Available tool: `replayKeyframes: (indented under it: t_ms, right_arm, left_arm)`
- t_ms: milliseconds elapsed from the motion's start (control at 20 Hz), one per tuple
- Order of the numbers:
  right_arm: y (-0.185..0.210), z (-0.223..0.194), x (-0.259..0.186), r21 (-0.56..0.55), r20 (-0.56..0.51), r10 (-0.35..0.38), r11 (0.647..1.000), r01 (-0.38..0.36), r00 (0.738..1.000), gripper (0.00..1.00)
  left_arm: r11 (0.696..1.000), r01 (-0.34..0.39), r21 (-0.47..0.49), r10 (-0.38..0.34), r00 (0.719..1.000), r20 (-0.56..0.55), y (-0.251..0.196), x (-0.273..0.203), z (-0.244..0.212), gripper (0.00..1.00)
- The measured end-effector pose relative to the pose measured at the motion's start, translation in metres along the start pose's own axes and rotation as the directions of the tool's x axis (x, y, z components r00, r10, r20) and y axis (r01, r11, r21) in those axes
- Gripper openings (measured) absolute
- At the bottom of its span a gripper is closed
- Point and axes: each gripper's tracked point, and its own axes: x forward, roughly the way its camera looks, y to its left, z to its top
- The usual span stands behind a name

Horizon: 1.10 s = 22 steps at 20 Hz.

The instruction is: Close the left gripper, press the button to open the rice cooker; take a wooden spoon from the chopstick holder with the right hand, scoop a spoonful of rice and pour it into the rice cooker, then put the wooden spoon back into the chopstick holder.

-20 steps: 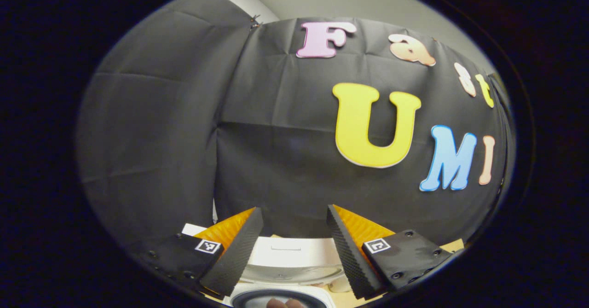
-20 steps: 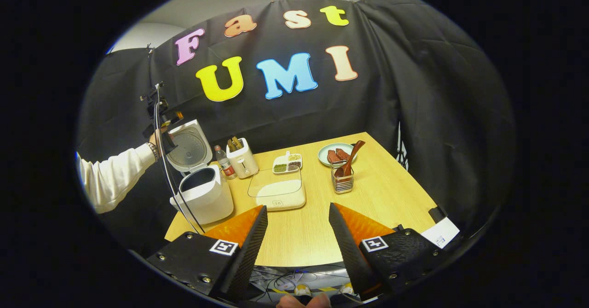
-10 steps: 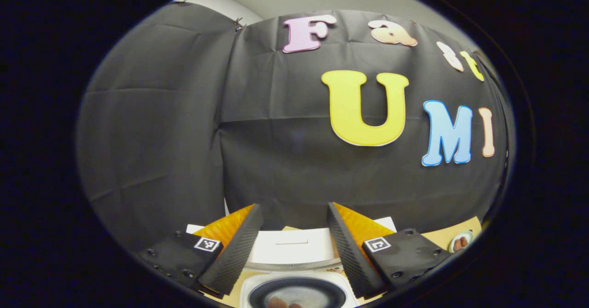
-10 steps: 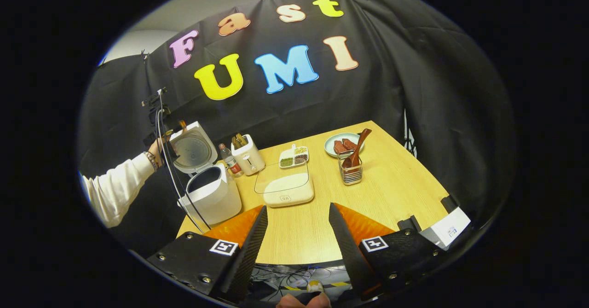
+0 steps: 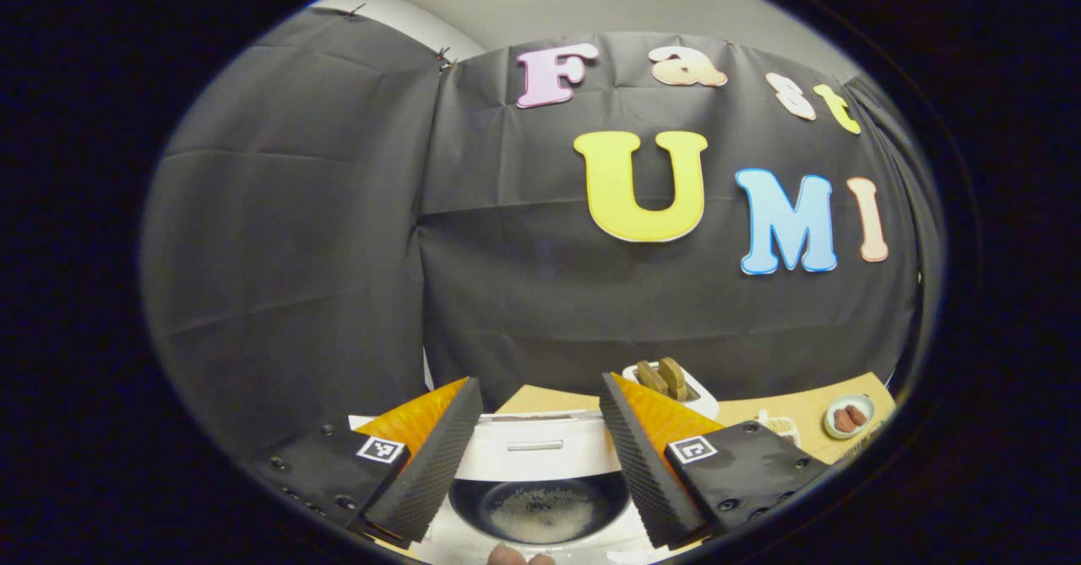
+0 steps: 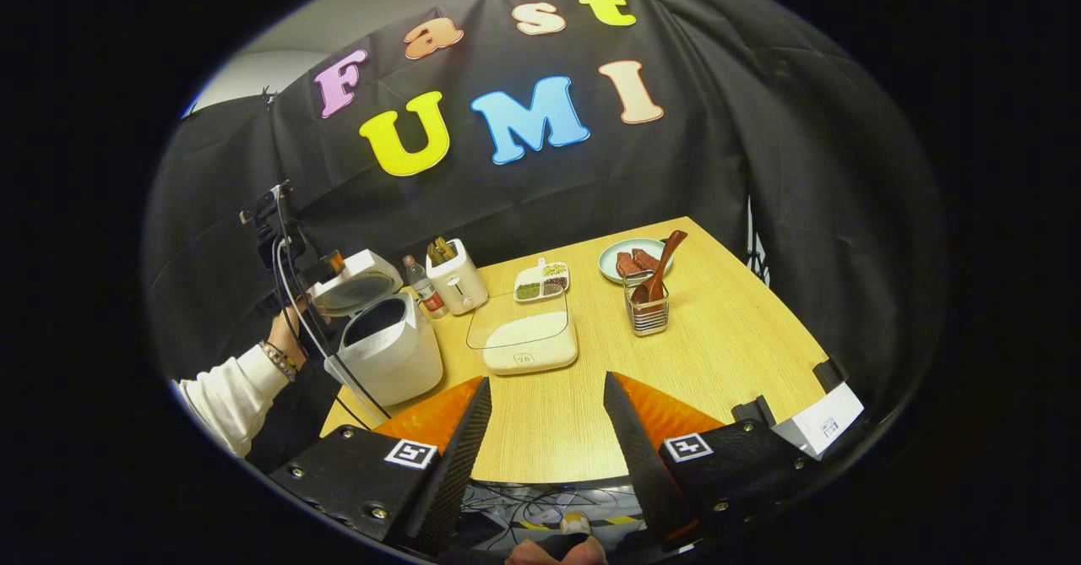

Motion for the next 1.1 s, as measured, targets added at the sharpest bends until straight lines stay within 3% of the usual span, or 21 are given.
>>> replayKeyframes:
  t_ms: [150,350,500,550,650,750,800,1100]
  right_arm:
    - [-0.001,-0.006,0.003,0.004,-0.016,0.002,1.0,-0.002,1.0,0.82]
    - [-0.003,-0.009,0.004,0.017,-0.025,0.001,1.0,0.0,1.0,0.82]
    - [-0.003,-0.011,0.007,0.022,-0.031,0.001,1.0,-0.001,1.0,0.83]
    - [-0.002,-0.013,0.008,0.024,-0.034,0.003,1.0,-0.003,0.999,0.83]
    - [-0.001,-0.014,0.009,0.028,-0.039,0.006,1.0,-0.005,0.999,0.83]
    - [0.0,-0.016,0.009,0.032,-0.042,0.009,0.999,-0.007,0.999,0.83]
    - [0.0,-0.017,0.009,0.039,-0.043,0.009,0.999,-0.008,0.999,0.83]
    - [-0.001,-0.013,0.007,0.055,-0.027,0.014,0.998,-0.012,1.0,0.83]
  left_arm:
    - [1.0,-0.003,0.004,0.003,1.0,-0.02,-0.004,-0.012,-0.026,0.94]
    - [1.0,-0.016,-0.006,0.015,0.992,-0.122,-0.011,-0.039,-0.09,0.99]
    - [1.0,-0.004,-0.023,-0.003,0.955,-0.297,-0.017,-0.049,-0.161,0.98]
    - [1.0,-0.004,-0.027,-0.004,0.963,-0.271,-0.018,-0.052,-0.154,1.0]
    - [1.0,0.006,-0.013,-0.01,0.954,-0.299,-0.02,-0.038,-0.168,0.96]
    - [1.0,-0.002,-0.013,-0.002,0.947,-0.32,-0.022,-0.05,-0.164,1.0]
    - [1.0,-0.005,-0.004,0.004,0.953,-0.304,-0.017,-0.053,-0.157,0.96]
    - [1.0,0.006,0.012,-0.002,0.952,-0.305,-0.025,-0.086,-0.16,0.99]
